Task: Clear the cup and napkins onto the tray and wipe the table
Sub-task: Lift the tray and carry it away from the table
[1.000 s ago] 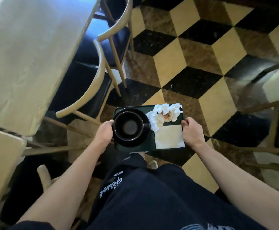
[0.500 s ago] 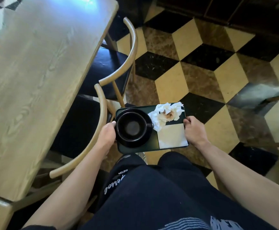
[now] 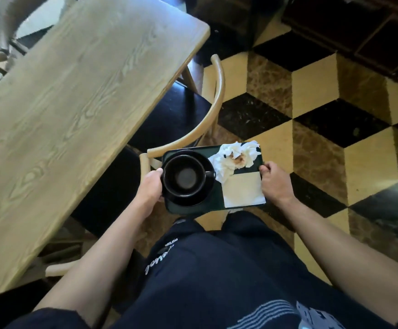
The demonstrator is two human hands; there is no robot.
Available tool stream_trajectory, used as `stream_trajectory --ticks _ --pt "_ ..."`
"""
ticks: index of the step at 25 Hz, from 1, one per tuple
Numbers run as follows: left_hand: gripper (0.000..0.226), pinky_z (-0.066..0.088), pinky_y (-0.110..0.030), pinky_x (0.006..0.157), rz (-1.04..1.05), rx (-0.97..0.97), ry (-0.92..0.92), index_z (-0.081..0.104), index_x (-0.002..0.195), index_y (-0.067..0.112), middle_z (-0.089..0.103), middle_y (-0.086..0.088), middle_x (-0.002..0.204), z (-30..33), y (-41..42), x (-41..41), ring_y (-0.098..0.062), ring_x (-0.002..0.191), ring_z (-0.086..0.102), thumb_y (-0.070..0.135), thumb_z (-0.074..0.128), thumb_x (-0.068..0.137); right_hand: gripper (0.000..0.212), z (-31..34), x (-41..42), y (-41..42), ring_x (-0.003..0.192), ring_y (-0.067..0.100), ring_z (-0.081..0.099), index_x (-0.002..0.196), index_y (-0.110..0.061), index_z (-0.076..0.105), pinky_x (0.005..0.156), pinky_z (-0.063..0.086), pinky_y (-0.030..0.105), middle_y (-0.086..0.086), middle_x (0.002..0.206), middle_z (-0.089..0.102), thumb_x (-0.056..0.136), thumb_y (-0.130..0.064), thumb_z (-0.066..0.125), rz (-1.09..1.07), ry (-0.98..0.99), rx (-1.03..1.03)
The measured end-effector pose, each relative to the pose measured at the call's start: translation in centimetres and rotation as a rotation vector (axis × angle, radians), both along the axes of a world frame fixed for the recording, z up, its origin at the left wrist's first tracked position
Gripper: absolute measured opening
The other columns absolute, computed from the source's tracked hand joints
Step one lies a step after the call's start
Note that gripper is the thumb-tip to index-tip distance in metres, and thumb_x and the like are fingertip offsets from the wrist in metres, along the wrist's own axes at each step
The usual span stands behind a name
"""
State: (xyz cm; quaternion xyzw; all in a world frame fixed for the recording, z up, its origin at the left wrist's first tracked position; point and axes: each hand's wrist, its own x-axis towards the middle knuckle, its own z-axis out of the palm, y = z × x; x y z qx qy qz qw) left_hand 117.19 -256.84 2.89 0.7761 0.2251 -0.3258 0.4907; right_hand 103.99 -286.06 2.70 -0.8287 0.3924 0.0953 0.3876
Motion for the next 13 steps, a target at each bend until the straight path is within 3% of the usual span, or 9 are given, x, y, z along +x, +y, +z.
stream_trajectory --ticks 3,8,11,13 --pt "0.033 0.040 -0.027 0.049 0.118 -0.003 -0.024 0.055 0.071 0.021 0.051 0.003 0.057 1.0 -3.1 1.8 -0.013 0.047 0.050 0.027 0.046 0.102 0.028 0.8 5.4 -4.1 0.091 0.017 0.052 0.119 -0.008 0.059 0.076 0.036 0.029 0.005 0.105 0.062 0.108 -0.024 0.039 0.114 -0.018 -0.009" --pt "0.026 0.042 -0.025 0.045 0.208 0.000 -0.045 0.054 0.070 0.013 0.050 0.004 0.056 1.4 -6.0 6.1 -0.018 0.053 0.049 0.019 0.049 0.095 0.032 0.8 14.7 -8.8 0.102 0.020 0.058 0.128 -0.009 0.059 0.084 0.043 0.032 0.008 0.118 0.066 0.106 -0.027 0.043 0.247 -0.065 -0.029" --pt "0.022 0.046 -0.035 0.054 0.209 0.038 -0.052 0.056 0.071 0.019 0.055 -0.008 0.071 0.6 -6.3 9.1 -0.024 0.064 0.055 0.029 0.050 0.090 0.031 0.4 19.8 -10.0 0.097 0.015 0.054 0.125 -0.009 0.061 0.083 0.041 0.030 0.008 0.116 0.067 0.105 -0.026 0.045 0.302 -0.072 -0.025" --pt "0.025 0.052 -0.046 0.065 0.241 0.066 -0.027 0.061 0.071 0.024 0.062 -0.006 0.074 -0.5 -6.2 11.5 -0.030 0.072 0.062 0.041 0.051 0.086 0.029 -0.1 23.3 -10.5 0.096 0.018 0.056 0.121 -0.009 0.062 0.080 0.042 0.031 0.009 0.113 0.068 0.104 -0.026 0.045 0.336 -0.072 -0.021"
